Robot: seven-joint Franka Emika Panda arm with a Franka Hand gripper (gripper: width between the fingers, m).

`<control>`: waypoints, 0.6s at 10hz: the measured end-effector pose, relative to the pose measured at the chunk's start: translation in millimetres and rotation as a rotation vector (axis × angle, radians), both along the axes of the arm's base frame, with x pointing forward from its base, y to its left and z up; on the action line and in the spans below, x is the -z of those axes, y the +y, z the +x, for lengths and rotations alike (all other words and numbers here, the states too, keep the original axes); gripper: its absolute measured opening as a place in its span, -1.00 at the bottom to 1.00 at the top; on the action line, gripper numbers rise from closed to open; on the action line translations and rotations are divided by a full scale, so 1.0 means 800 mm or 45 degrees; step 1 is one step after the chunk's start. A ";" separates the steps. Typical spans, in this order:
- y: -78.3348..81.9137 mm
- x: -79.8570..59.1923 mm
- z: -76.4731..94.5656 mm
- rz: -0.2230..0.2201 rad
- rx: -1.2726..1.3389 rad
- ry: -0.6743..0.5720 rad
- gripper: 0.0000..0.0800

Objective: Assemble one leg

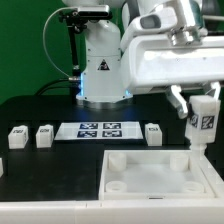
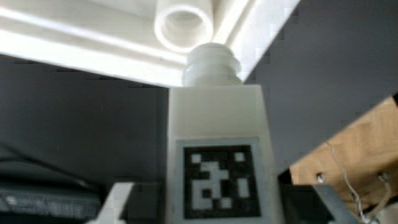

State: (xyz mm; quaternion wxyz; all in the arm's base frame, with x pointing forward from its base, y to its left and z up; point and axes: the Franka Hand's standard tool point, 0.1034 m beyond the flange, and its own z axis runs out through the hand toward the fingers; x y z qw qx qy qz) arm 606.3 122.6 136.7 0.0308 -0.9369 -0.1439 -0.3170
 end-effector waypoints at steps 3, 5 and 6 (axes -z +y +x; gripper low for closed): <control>-0.002 0.002 0.001 -0.002 -0.001 -0.007 -0.27; -0.012 0.005 0.030 -0.015 0.002 0.029 -0.27; -0.011 0.011 0.035 -0.012 0.004 0.035 -0.27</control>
Offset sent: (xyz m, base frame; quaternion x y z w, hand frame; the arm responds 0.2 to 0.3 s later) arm 0.0447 -0.0031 -0.0041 0.0465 -0.0570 0.0023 0.9973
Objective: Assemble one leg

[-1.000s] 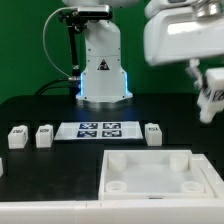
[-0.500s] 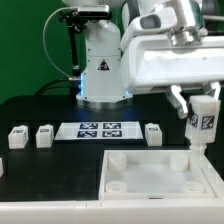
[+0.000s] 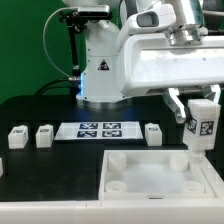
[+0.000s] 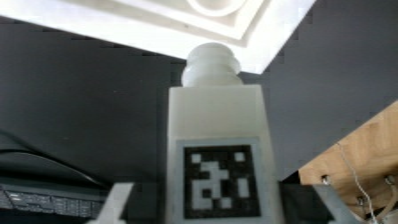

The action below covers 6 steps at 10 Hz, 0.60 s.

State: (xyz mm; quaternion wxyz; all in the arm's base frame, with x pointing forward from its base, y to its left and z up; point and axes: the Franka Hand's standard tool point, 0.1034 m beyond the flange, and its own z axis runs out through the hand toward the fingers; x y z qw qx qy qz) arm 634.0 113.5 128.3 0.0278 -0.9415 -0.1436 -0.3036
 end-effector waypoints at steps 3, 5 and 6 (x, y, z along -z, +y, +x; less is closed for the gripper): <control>0.000 0.031 -0.009 0.000 0.001 0.043 -0.27; -0.004 0.045 -0.013 -0.004 0.004 0.065 -0.27; -0.004 0.049 -0.014 -0.004 0.003 0.070 -0.27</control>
Offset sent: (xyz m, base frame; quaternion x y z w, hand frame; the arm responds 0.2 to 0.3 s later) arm 0.0040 -0.0041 -0.0209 0.0075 0.0010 -0.0031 1.0000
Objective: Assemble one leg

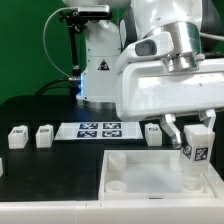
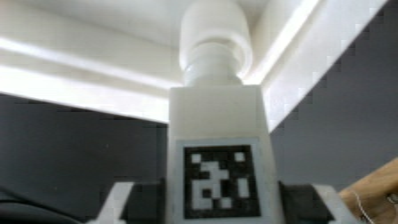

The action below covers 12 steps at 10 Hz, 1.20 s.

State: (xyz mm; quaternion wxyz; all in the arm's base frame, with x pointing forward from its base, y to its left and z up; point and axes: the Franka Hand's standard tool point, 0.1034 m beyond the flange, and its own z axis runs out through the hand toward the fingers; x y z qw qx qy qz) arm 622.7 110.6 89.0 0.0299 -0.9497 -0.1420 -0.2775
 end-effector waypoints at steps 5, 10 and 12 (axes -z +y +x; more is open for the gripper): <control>0.007 0.013 0.000 0.003 -0.008 0.007 -0.27; 0.005 0.018 -0.001 0.008 0.000 -0.027 0.18; 0.005 0.018 -0.001 0.008 0.000 -0.027 0.59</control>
Offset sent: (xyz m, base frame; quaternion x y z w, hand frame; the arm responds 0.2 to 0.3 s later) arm -0.0005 0.0109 -0.0114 0.0022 0.0097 0.0104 0.9999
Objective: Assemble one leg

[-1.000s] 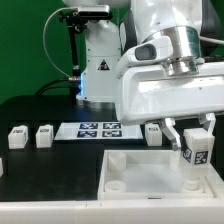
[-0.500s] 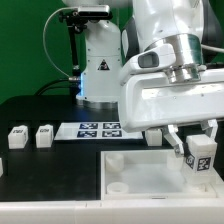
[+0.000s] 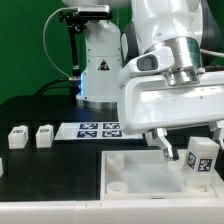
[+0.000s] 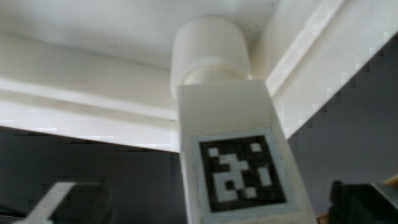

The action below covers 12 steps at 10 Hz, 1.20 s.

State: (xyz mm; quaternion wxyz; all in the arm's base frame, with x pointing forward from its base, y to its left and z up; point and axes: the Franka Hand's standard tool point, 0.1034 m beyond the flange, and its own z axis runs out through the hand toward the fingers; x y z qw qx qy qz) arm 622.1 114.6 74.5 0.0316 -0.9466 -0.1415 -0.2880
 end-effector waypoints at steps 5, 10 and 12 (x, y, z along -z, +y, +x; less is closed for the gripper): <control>0.000 0.000 0.001 0.002 0.005 0.008 0.62; 0.016 -0.020 0.025 0.019 0.034 0.251 0.62; 0.013 -0.014 0.020 -0.008 0.015 0.522 0.62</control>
Offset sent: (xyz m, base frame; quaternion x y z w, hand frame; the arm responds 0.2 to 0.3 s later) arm 0.0000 0.0000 0.0000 0.0000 0.0000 0.0000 1.0000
